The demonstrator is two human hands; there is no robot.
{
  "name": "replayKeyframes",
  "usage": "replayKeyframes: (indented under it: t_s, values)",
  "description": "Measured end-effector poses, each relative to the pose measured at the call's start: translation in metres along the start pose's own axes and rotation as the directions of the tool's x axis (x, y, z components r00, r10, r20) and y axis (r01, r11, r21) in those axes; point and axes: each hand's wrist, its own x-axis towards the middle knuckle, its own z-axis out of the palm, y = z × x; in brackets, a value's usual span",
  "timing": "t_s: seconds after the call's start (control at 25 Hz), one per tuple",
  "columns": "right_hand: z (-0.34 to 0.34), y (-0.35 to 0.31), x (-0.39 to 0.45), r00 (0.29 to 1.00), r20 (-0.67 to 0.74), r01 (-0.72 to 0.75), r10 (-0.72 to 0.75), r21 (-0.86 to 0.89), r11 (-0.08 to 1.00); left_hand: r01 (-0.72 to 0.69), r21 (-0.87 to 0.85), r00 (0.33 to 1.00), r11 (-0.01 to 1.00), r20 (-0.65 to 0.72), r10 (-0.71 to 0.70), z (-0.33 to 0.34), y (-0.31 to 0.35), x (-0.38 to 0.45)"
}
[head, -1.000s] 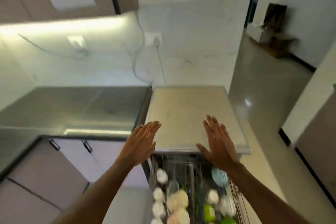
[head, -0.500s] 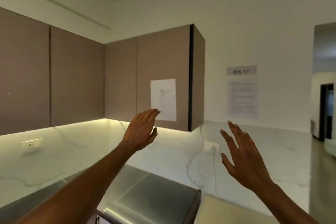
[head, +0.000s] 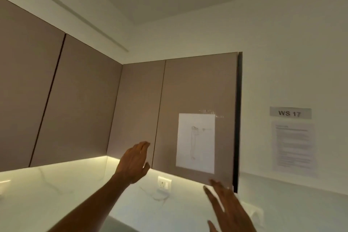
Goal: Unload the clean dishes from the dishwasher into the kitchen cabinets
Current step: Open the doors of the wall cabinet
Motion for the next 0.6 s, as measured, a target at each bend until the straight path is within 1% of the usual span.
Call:
replayKeyframes:
  t_s: [0.12,0.16,0.2,0.28,0.36,0.4,0.48,0.56,0.6]
  values:
    - [0.091,-0.023,0.101,0.982,0.138,0.148,-0.127,-0.151,0.977,0.055,-0.143,0.998,0.988,0.044,-0.049,0.046,-0.057,0.062]
    - [0.117,-0.031,0.134,0.972,0.182,0.175,-0.146,-0.154,0.972,0.072,-0.19,0.996,0.979,0.057,-0.062,0.061,-0.072,0.087]
    - [0.143,-0.037,0.166,0.972,0.19,0.163,-0.136,-0.132,0.978,0.081,-0.229,0.996,0.97,0.067,-0.067,0.075,-0.084,0.109]
    - [0.181,-0.047,0.223,0.984,0.17,0.072,-0.052,-0.113,0.991,0.083,-0.251,0.994,0.964,0.09,-0.062,0.1,-0.098,0.142]
    - [0.212,-0.048,0.262,0.987,0.16,0.03,-0.007,-0.139,0.99,0.049,-0.241,0.99,0.969,0.138,-0.016,0.124,-0.108,0.161]
    - [0.226,-0.046,0.276,0.981,0.191,0.008,0.023,-0.162,0.987,0.032,-0.232,0.987,0.972,0.162,0.006,0.135,-0.113,0.168]
    - [0.251,-0.042,0.293,0.945,0.315,-0.012,0.086,-0.23,0.973,0.022,-0.236,0.982,0.972,0.186,0.022,0.157,-0.127,0.181]
    - [0.276,-0.034,0.294,0.89,0.433,0.003,0.14,-0.313,0.95,0.057,-0.298,0.981,0.953,0.195,0.002,0.178,-0.134,0.189]
    - [0.284,-0.029,0.293,0.871,0.457,-0.013,0.179,-0.344,0.939,0.073,-0.328,0.98,0.942,0.199,-0.006,0.186,-0.134,0.191]
